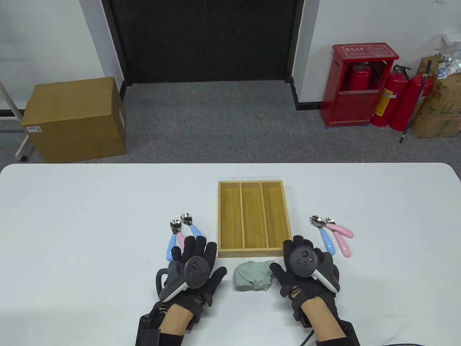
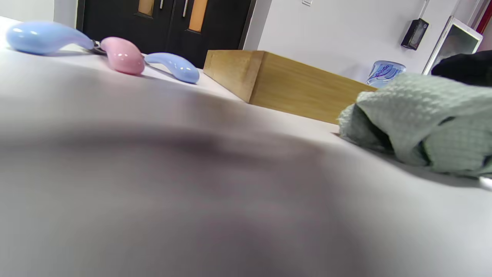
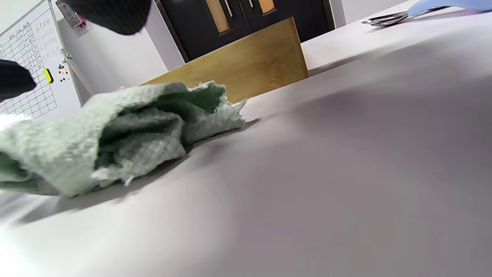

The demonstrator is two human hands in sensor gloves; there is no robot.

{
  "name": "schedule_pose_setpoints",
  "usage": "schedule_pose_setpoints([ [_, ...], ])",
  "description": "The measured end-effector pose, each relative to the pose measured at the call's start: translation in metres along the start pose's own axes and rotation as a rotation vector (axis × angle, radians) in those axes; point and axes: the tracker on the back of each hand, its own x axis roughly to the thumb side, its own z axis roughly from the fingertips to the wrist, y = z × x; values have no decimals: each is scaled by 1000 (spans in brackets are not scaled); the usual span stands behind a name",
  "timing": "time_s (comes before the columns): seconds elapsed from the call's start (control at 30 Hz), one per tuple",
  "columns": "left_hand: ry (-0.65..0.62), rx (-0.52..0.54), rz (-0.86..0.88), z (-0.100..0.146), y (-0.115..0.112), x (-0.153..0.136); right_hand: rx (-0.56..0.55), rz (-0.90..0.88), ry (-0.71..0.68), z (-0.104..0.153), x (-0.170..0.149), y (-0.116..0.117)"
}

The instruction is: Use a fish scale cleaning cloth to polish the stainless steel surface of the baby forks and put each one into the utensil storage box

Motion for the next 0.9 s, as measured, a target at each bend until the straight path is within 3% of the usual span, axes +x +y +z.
schedule_pose_setpoints([
  [0.63, -13, -5, 21, -1, -1, 6, 17, 1, 12, -2, 0, 2],
  [0.9, -37, -65, 56, -10, -4, 39, 22, -6, 22, -2, 0, 2],
])
